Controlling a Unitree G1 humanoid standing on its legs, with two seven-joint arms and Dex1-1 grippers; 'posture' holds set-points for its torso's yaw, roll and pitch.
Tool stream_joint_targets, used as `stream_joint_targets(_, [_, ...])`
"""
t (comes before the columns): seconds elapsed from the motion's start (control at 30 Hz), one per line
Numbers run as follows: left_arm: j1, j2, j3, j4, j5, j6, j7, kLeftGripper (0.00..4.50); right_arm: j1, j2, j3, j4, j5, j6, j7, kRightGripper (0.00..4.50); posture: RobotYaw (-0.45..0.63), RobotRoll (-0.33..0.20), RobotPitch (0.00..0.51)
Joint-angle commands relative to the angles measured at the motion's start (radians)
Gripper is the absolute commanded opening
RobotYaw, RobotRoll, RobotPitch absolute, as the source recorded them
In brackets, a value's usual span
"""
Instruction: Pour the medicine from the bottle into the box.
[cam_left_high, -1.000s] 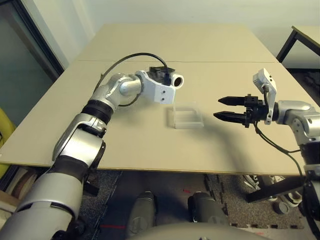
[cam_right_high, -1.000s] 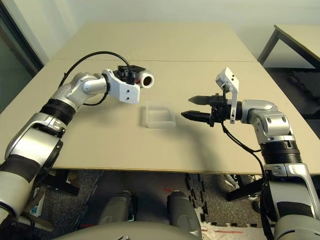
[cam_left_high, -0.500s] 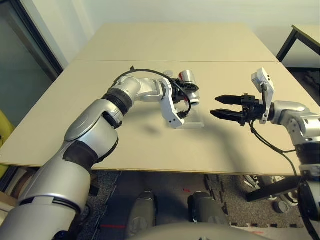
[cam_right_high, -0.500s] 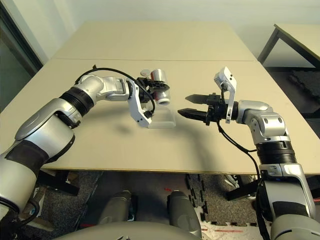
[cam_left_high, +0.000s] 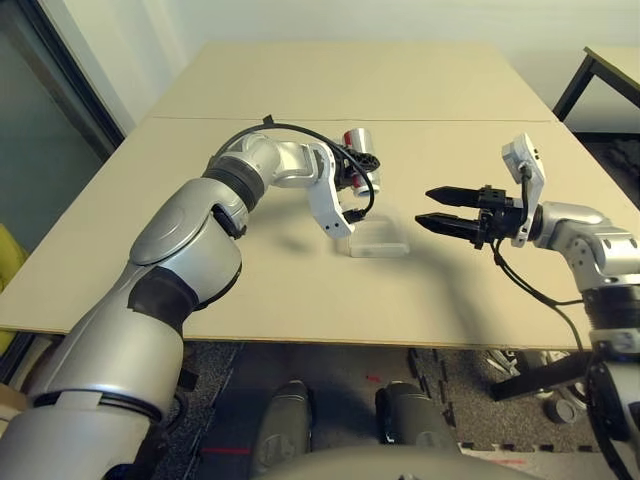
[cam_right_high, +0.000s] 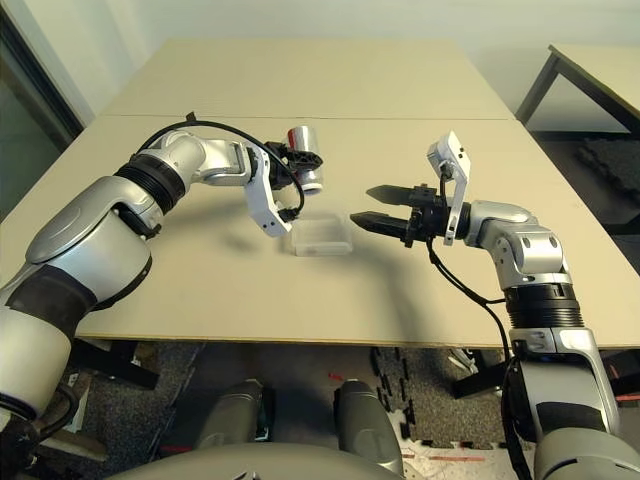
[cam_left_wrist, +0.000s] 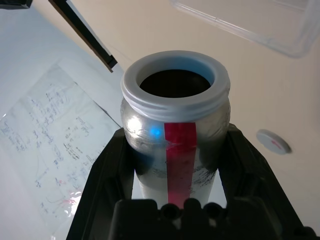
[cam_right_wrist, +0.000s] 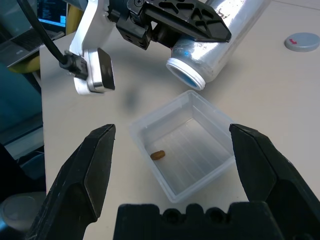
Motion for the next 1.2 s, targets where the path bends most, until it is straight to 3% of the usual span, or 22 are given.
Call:
stream_joint_targets(0.03, [0.024, 0.01, 0.103, 0.061, -0.143, -0.026, -0.118, 2.54, -0.01, 0.001, -0.006, 0.009, 0.0, -0.008, 0.0, 4.5, -0.01, 0.0, 0.0])
stream_joint_targets(0.1, [0.045, 0.02, 0.159, 0.072, -0.219, -0.037, -0.19, 2.54, -0.008, -0.001, -0.007, 0.01, -0.001, -0.01, 0.001, 4.5, -0.01, 0.0, 0.0])
stream_joint_targets(0.3, [0.195, 0.027, 0.474, 0.038, -0.648, 0.0, -0.617, 2.54, 0.004, -0.016, -0.013, 0.015, -0.002, -0.014, 0.006, 4.5, 0.0, 0.0, 0.0])
stream_joint_targets(0.37, [0.257, 0.022, 0.562, -0.024, -0.783, 0.068, -0.764, 2.54, -0.001, -0.02, -0.012, 0.026, -0.006, -0.017, 0.008, 4.5, 0.01, 0.0, 0.0])
stream_joint_targets(0.5, [0.363, 0.011, 0.69, -0.197, -0.967, 0.264, -0.897, 2.54, -0.02, -0.02, -0.011, 0.056, -0.018, -0.034, 0.003, 4.5, 0.02, 0.0, 0.001])
stream_joint_targets(0.67, [0.465, 0.008, 0.78, -0.375, -1.077, 0.478, -0.924, 2.54, -0.037, -0.016, -0.013, 0.095, -0.037, -0.061, -0.01, 4.5, 0.02, 0.0, 0.004])
stream_joint_targets(0.87, [0.585, 0.006, 0.917, -0.518, -1.196, 0.664, -0.834, 2.54, -0.061, -0.002, -0.027, 0.173, -0.076, -0.127, -0.065, 4.5, 0.02, 0.0, 0.006])
stream_joint_targets(1.2, [0.676, 0.003, 1.056, -0.502, -1.197, 0.667, -0.509, 2.54, -0.09, 0.008, -0.035, 0.289, -0.121, -0.224, -0.122, 4.5, 0.02, 0.0, 0.002])
